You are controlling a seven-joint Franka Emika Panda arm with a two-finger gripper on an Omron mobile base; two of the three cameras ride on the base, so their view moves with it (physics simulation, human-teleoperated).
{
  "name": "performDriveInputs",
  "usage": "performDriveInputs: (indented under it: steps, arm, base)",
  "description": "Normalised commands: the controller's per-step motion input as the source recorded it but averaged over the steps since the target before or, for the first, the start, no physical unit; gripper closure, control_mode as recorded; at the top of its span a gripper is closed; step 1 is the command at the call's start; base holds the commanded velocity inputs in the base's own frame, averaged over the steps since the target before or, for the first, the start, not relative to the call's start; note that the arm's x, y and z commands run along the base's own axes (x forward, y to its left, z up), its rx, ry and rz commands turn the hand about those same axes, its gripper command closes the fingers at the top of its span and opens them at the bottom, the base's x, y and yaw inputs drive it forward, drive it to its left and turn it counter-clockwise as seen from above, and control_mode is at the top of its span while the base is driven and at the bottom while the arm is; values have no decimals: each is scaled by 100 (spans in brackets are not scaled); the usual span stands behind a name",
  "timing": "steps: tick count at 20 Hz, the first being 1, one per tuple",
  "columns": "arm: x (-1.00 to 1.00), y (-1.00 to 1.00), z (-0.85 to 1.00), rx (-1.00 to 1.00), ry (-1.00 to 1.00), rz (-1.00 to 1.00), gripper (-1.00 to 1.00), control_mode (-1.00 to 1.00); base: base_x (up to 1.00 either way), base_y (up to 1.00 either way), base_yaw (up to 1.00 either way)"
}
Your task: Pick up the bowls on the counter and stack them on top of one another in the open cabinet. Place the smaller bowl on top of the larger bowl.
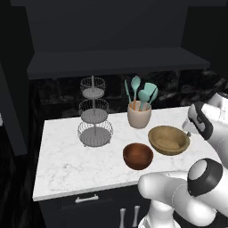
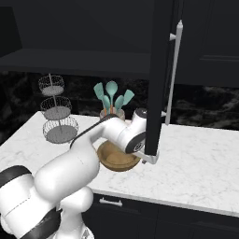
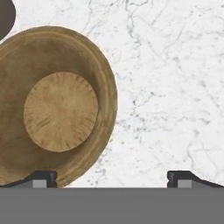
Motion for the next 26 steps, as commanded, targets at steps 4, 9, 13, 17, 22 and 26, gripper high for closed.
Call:
performDriveInputs:
  steps: [4,9,13,17,22,26]
  arm:
    - [36,0,-27,7,0,0,-100,-100]
    - [30,-1,-27,7,4,0,-100,-100]
    - [34,0,-31,9,6,0,-100,-100]
    - [23,0,-25,0,1,1,-100,-100]
    - [14,0,-29,0,4,0,-100,-100]
    - [1,0,-35,0,1,0,-100,-100]
  base:
    - [0,0,0]
    - [0,0,0]
    - [0,0,0]
    - [0,0,0]
    - [0,0,0]
    - [0,0,0]
